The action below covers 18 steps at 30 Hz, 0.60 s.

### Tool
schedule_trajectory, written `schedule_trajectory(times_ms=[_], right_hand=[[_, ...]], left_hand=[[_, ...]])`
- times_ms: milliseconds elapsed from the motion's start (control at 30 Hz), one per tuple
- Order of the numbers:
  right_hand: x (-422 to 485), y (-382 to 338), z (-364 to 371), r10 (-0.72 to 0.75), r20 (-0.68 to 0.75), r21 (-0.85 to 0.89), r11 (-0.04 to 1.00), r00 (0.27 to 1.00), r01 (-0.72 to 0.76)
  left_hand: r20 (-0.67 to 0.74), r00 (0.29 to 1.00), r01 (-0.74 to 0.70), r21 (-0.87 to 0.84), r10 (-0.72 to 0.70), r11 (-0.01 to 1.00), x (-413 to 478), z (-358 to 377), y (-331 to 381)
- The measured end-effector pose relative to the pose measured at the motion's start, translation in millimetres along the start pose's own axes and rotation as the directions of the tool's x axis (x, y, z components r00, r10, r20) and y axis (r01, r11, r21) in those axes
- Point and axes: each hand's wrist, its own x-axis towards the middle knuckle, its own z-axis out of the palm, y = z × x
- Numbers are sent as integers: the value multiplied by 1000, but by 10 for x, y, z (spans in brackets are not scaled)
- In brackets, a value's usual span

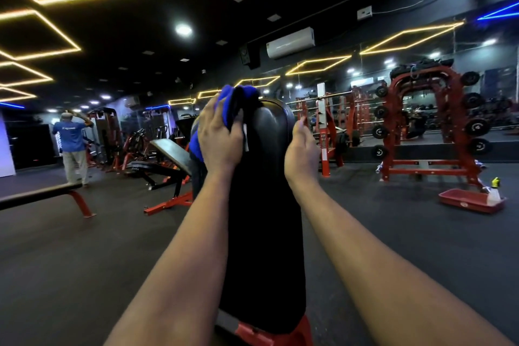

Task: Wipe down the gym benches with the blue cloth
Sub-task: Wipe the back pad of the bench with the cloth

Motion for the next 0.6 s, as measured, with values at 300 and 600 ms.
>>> schedule_trajectory(times_ms=[300,600], right_hand=[[-12,20,28,-66,-75,-55,997,995,62],[-45,-4,58,-103,-117,-73,993,988,95]], left_hand=[[124,925,-356,-42,358,934,-174,-75,-105],[-110,965,248,65,-240,967,-204,47,115]])
